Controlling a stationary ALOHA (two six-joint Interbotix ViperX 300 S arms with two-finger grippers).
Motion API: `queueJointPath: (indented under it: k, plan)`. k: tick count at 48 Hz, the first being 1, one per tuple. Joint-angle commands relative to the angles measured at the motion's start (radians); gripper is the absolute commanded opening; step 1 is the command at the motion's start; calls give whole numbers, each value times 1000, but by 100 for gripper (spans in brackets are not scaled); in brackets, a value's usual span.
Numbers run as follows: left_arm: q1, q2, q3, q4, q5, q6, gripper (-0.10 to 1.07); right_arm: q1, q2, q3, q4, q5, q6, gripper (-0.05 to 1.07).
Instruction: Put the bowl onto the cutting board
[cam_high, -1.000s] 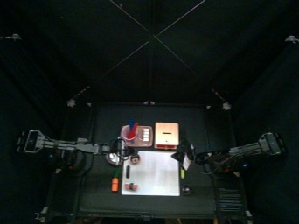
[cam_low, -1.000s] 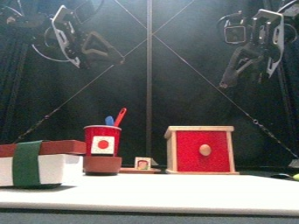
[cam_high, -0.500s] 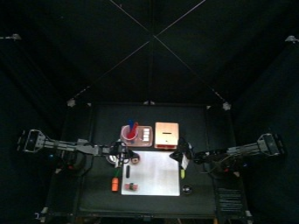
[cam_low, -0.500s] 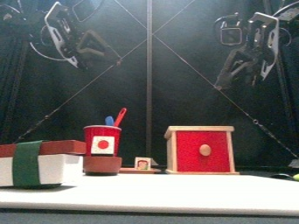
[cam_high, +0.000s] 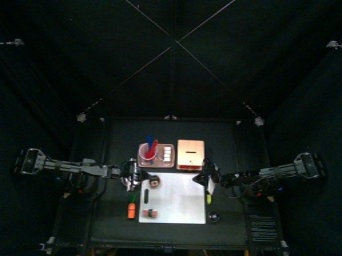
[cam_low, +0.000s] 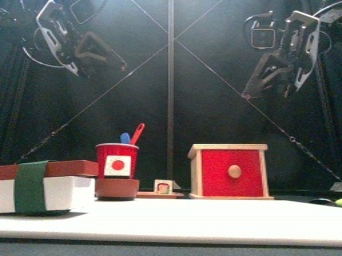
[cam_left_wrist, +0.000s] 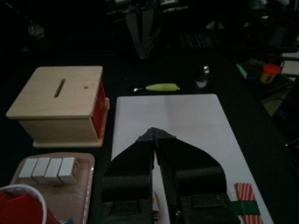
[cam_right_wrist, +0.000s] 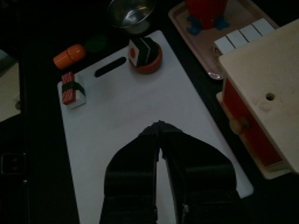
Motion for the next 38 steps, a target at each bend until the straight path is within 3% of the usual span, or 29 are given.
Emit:
queueJointPath:
  k: [1,16,23,30,38]
  plan:
    - [3,-28,8,-14,-5,-2,43,-3,-6,-17,-6,-11,-3,46]
    - [5,-38,32,-32,-3,2,43,-23,23,-26,-12,-49,-3,48]
    - [25,-46,34,-37,23,0,45,-34,46,-43,-18,-78,-2,55]
    - [41,-75,28,-78,158,-2,55,-34,57,-44,-14,-80,-2,64]
    - [133,-141,5,-147,387,-3,77,-32,58,-43,-12,-80,-2,66]
